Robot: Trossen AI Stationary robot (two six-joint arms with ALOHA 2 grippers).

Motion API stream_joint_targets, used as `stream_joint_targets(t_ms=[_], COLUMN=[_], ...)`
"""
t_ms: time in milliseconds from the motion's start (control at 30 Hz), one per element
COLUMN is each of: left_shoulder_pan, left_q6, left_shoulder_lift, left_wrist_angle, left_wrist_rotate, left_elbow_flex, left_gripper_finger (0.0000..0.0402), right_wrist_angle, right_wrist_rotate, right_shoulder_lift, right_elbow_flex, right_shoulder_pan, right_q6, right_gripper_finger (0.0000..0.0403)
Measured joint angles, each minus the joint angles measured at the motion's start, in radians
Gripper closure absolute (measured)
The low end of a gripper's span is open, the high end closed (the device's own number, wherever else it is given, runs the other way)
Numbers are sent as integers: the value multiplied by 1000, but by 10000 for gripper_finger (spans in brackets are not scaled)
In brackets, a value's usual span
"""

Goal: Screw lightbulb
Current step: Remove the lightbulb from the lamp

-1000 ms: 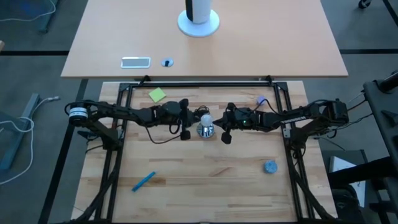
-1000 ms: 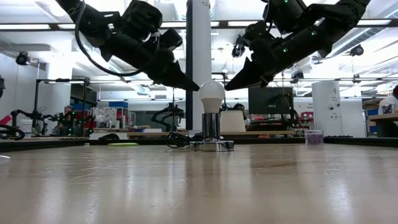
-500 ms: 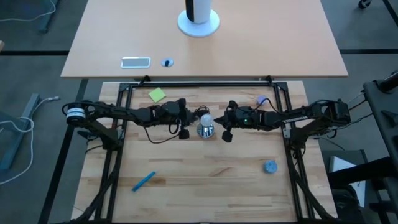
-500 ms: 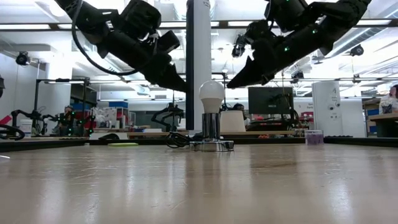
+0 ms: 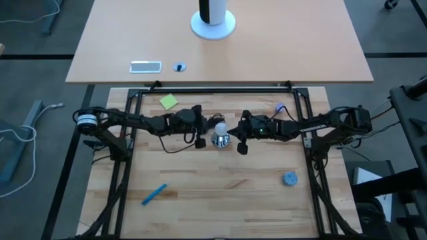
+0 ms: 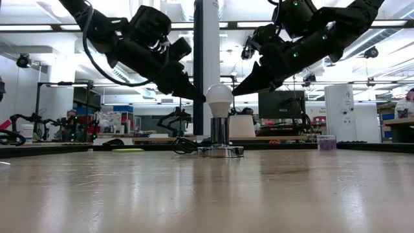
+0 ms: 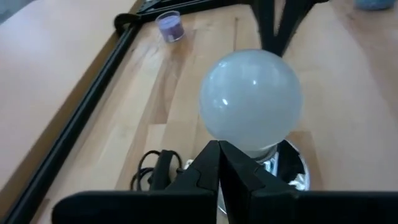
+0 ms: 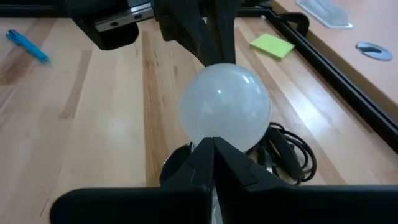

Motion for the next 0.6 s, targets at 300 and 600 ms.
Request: stream_joint_targets(t_ms=[300,600], left_shoulder_pan=[2,0], left_q6=[0,-27], left_shoulder_lift=[-3,-29], left_wrist_angle=[-15,-72], left_wrist_rotate=[116,35], left_elbow_flex=[-1,0], left_gripper_finger=[402,401], right_wrist_angle=[-4,-12], right_wrist_rotate=[38,46], right_shoulder_lift=[0,-15], right_elbow_flex=[-1,-1], right_shoulder_pan=[0,7], right_q6=[-3,4], right_gripper_finger=[403,403])
